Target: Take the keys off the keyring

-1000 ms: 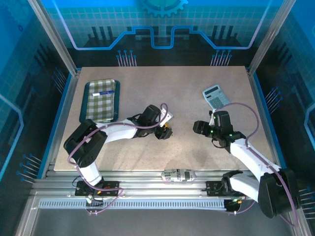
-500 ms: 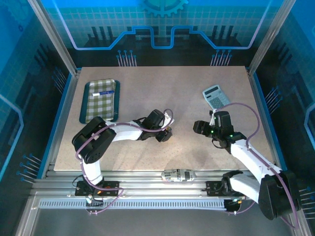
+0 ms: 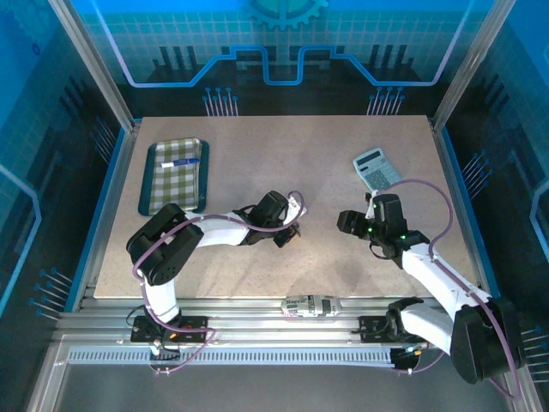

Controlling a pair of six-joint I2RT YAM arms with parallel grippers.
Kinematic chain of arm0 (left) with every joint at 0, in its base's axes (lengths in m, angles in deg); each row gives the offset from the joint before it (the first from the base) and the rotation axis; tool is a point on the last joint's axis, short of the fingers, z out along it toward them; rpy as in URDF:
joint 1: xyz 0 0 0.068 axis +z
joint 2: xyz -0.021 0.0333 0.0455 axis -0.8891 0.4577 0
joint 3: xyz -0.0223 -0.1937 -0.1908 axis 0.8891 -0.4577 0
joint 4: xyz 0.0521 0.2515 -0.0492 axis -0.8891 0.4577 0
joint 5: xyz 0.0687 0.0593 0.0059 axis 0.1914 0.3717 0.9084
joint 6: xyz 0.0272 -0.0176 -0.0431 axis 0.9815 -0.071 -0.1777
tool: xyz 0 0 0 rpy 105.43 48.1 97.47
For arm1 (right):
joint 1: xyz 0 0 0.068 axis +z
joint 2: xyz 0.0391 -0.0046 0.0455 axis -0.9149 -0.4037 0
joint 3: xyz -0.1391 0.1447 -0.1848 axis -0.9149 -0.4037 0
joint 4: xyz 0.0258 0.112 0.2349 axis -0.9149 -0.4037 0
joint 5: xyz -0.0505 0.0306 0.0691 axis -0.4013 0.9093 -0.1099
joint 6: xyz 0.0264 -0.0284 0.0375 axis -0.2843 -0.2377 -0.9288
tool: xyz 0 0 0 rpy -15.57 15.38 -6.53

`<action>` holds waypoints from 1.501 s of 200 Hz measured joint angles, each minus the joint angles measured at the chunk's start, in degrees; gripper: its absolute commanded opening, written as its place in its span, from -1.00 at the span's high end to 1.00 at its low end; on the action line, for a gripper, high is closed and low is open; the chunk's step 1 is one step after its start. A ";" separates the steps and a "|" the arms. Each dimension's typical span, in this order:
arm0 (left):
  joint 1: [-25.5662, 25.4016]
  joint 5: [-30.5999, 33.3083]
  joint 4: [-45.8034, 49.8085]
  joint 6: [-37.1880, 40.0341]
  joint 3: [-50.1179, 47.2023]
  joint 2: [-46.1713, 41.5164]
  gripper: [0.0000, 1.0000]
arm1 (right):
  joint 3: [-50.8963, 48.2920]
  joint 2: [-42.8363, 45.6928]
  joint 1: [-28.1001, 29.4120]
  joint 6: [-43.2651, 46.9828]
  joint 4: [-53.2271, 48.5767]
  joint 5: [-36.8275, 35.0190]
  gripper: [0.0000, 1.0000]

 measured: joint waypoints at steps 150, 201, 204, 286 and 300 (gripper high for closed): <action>3.93 -13.11 0.31 -6.88 0.11 -1.99 0.04 | -1.40 2.16 0.00 -1.05 0.50 -0.39 -0.50; 2.19 -6.23 0.20 -5.25 0.31 -0.46 0.09 | -1.79 2.82 0.00 -1.05 0.31 -0.61 -0.51; 2.05 -5.79 0.09 -5.03 0.33 -0.42 0.09 | -1.79 2.82 0.00 -1.05 0.31 -0.61 -0.51; -0.31 2.05 -2.47 -1.49 0.31 2.05 0.09 | -1.79 3.23 -0.02 -1.03 -0.17 -0.76 -0.51; -0.57 2.62 -3.32 -1.18 0.33 2.38 0.14 | -1.79 3.39 -0.09 -1.03 -0.42 -0.79 -0.51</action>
